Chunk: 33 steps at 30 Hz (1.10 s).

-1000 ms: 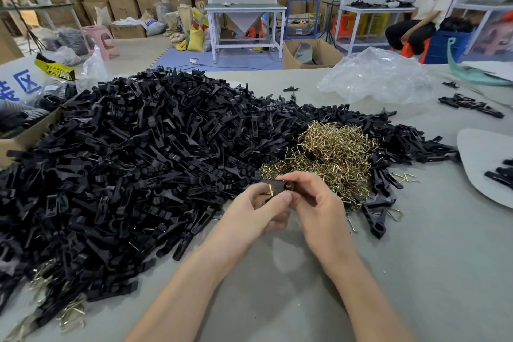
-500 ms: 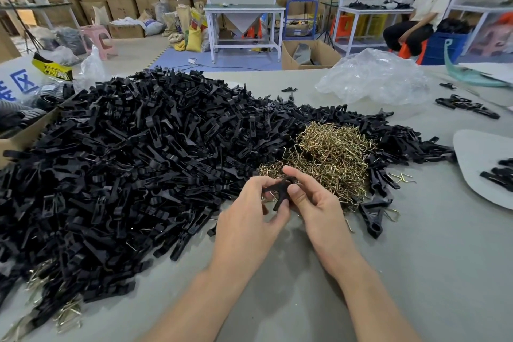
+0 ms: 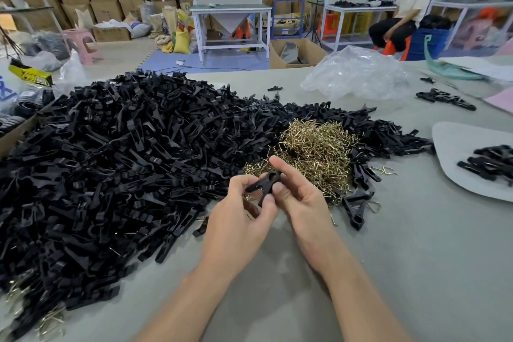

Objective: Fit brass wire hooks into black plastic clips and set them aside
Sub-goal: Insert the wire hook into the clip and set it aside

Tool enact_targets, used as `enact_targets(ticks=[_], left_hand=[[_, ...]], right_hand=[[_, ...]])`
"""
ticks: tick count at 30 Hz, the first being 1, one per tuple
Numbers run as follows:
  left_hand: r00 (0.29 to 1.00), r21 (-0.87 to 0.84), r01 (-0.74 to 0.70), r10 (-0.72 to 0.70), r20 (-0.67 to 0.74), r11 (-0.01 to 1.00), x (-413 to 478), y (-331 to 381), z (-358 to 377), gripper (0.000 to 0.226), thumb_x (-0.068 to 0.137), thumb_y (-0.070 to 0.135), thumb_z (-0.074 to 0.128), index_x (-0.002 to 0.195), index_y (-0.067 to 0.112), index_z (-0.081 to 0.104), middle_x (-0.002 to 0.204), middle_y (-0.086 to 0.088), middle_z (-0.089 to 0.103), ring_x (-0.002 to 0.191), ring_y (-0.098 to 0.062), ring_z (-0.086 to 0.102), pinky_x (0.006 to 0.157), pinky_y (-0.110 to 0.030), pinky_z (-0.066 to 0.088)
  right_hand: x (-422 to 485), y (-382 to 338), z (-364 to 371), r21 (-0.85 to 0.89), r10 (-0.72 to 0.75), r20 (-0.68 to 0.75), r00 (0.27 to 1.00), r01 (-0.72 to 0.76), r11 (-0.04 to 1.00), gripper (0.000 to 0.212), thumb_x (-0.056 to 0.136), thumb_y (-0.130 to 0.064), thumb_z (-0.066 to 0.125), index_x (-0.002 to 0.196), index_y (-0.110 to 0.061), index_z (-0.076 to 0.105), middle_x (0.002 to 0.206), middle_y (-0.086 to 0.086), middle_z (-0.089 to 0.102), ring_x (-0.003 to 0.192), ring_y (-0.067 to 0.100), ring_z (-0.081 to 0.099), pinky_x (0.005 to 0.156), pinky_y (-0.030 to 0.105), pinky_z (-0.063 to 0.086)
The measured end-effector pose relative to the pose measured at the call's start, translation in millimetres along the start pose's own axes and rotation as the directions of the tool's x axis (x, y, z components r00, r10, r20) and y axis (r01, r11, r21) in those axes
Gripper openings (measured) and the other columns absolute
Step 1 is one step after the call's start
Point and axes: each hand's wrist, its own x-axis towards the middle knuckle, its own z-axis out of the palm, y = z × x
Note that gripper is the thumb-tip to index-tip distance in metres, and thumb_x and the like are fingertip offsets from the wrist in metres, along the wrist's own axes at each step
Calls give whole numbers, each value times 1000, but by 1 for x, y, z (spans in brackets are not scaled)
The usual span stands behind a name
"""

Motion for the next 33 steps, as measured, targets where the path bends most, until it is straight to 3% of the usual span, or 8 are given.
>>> enact_targets(ticks=[5,10,13,18,23,26,29,33], left_hand=[[1000,-69,0,0,2,998,-4,7,9,36,73,64,52,102,44,42,94,33,62,68,-4,65,64,-28,52],[999,-59,-24,26,24,998,-3,28,26,36,70,64,52,98,42,42,89,36,62,68,0,63,58,-14,43],[990,-85,-96,103,92,992,3,56,52,35,74,59,53,97,35,45,83,31,64,65,-1,61,56,-12,41],[958,-230,-98,155,242,968,17,116,132,29,84,54,60,104,34,51,82,22,69,70,6,64,59,-8,44],[913,-327,14,121,389,945,61,200,240,47,91,48,64,128,26,47,90,14,63,80,0,63,74,-22,47],[843,-239,89,54,535,967,83,240,285,77,93,51,62,151,14,26,120,-5,62,105,-28,64,95,-41,50],[831,-181,75,39,554,981,74,236,294,71,97,47,56,152,11,28,124,-7,61,114,-29,61,100,-38,46],[842,-314,12,159,515,949,51,196,252,49,99,38,56,142,19,43,99,9,64,90,-9,69,86,-39,57]], right_hand=[[-4,-5,-5,107,11,-18,1000,-9,994,49,99,4,54,121,-36,72,103,7,73,98,21,70,89,31,58],[-14,-17,-23,183,-7,-89,996,23,983,52,98,6,54,116,-39,74,100,9,64,96,23,61,98,40,55],[-21,-31,-53,221,-26,-197,980,71,973,51,97,4,55,112,-41,75,101,11,66,97,25,62,102,46,52],[-29,-64,-133,248,-50,-468,883,185,951,44,99,-9,58,137,-31,58,105,8,76,100,16,71,86,33,60],[-44,-93,-200,204,-41,-703,710,257,945,39,106,-28,50,144,-28,44,120,0,73,109,16,70,85,31,54],[-52,-101,-220,192,-12,-775,632,254,948,30,106,-27,48,135,-31,49,124,1,69,108,15,69,81,29,52],[-53,-106,-223,192,-5,-780,625,247,950,38,107,-25,46,145,-27,45,121,1,71,107,16,70,83,29,53],[-46,-105,-200,153,-21,-725,688,190,970,34,105,-23,48,138,-30,51,116,3,74,105,16,71,83,30,54]])
